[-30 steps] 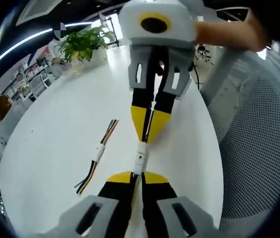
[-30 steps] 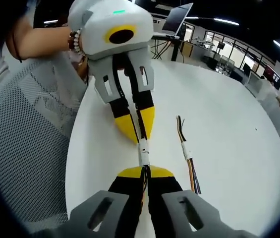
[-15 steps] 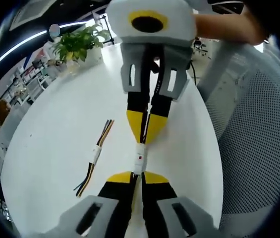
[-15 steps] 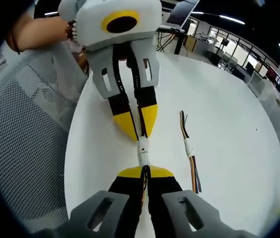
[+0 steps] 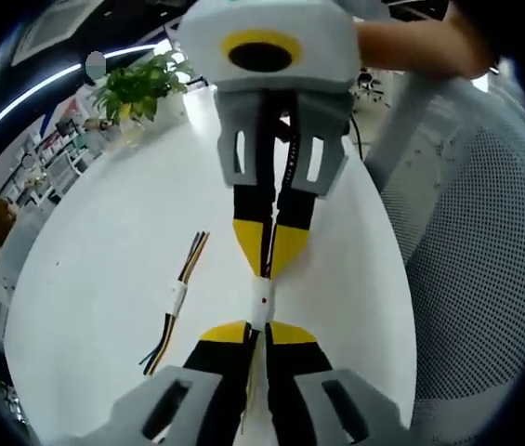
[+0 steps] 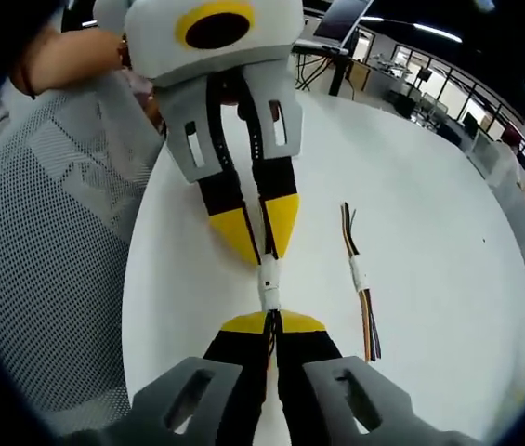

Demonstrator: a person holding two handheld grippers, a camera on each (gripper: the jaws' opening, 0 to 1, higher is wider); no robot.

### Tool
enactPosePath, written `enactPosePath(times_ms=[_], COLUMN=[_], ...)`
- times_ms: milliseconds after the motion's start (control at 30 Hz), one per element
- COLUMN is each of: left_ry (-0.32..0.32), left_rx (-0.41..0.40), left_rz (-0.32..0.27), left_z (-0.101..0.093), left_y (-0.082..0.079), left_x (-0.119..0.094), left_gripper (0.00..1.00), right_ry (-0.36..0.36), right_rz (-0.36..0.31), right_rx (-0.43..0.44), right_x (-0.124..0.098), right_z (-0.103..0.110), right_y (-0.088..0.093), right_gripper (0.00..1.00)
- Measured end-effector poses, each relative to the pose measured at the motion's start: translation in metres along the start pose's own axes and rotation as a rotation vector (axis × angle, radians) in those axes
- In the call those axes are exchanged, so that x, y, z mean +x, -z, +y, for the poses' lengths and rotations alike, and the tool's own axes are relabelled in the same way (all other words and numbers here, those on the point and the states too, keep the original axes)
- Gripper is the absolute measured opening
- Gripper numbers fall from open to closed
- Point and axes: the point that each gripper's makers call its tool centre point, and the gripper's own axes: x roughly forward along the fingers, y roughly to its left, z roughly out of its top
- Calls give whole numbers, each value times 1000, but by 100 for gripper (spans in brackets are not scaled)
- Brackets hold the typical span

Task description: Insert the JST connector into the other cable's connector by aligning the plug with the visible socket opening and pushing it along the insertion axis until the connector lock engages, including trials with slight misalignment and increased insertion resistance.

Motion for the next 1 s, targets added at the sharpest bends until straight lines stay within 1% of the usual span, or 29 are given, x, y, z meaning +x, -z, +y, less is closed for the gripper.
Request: enactPosePath(times_ms=[100,233,367,533,567,600,633,700,833,933,1000], left_ry=[3,1,0,0,-1,1,-5,0,0,-22,-49], left_rx=[15,10,5,-35,-39,-45,-45,-72,-76,-48,-30], left_rz=[14,15,6,-2,-4,-1,-5,-22,-32,-28,-20], left_z=[-1,0,0,2,2,2,3,4,4,8,12], left_y=[2,3,1,0,-1,0,0,-2,-1,1,2], left_x=[2,1,0,2,2,2,2,1,0,0,1], left_gripper=[0,0,0,0,0,0,0,0,0,0,0], right_ry=[-6,-3,-2,-4,-5,-15,-6,-5,-8,4,14], right_rz=[-1,-4,-8,-20,-34,-63,-58,-59,-76,-97,-112], right_rx=[0,-1,5,28,46,70,80,74,89,94,104], right_x=[1,1,0,0,-1,-2,-4,-4,-3,-3,-3], right_z=[2,1,0,-2,-2,-2,-5,-5,-5,-8,-12], right_y=[-1,-2,-2,-2,-3,-8,-6,-4,-5,-8,-10], right_gripper=[0,0,0,0,0,0,0,0,0,0,0])
